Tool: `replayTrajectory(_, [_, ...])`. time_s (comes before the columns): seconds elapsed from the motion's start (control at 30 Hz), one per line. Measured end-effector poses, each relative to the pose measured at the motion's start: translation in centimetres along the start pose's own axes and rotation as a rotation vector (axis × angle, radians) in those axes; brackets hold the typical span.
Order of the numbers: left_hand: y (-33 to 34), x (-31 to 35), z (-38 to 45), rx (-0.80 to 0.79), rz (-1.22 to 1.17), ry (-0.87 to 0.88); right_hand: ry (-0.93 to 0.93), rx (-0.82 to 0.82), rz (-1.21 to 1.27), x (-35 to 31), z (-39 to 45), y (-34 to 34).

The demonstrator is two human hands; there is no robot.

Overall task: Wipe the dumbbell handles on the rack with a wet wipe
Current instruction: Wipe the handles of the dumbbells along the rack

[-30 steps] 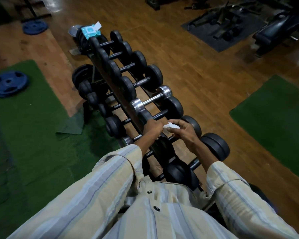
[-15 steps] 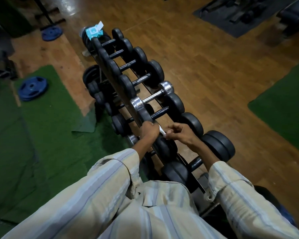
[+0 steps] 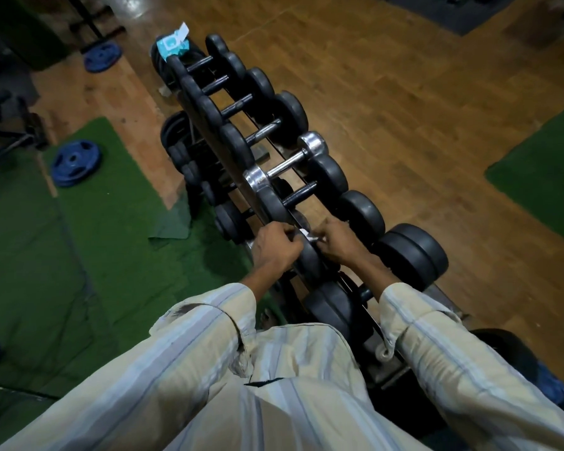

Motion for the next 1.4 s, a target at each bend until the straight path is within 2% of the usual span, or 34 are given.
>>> replayTrajectory(0.1, [-0.2,0.2,0.0,0.008,0.062,0.030,0.000,-0.165,-0.083,0.2,0.0,0.0])
replayTrajectory(0.2, [0.0,0.2,-0.2,0.025,0.062,0.027,-0.107,-0.197,-0.129,-0.4,-0.5,-1.1])
replayTrajectory(0.3, [0.4,0.3,-0.6,0.049,0.053,0.023,-0.176,-0.168,-0.069,-0.6,-1.9,-1.2])
replayTrajectory(0.43, [0.5,0.5,-0.6,0.049,0.049,0.018,-0.082,-0.064,0.137,0.3,-4.0,-0.6])
replayTrajectory(0.6, [0.7,0.8,-0.3,0.012,0.072,0.016,0.217,0.052,0.340,0.2,-4.6,1.2])
replayTrajectory(0.8, [0.7,0.8,0.0,0.000,0.090,0.032,0.539,0.217,0.834,2.0,-3.7,3.0])
replayTrajectory(1.03, [0.8,0.6,0.2,0.005,0.109,0.055,0.650,0.349,1.261,-1.6,-3.0,3.1])
replayTrajectory(1.13, [1.0,0.5,0.4,-0.004,0.122,0.050,0.735,0.430,1.533,-1.2,-2.4,3.3])
replayTrajectory(1.23, [1.0,0.6,0.4,-0.026,0.120,0.057,0.753,0.402,1.653,-1.4,-2.1,3.4])
replayTrajectory(1.4, [1.1,0.4,0.5,-0.047,0.121,0.062,0.671,0.368,1.881,-2.7,-2.2,2.6])
Point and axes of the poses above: each hand's wrist, its own z-axis towards the middle knuckle, its own y-axis out of the palm, x = y × z, the point moved 1 cm from there along z, towards the middle knuckle, and after that the axes turned 11 degrees about z, right-handed, at the moved point
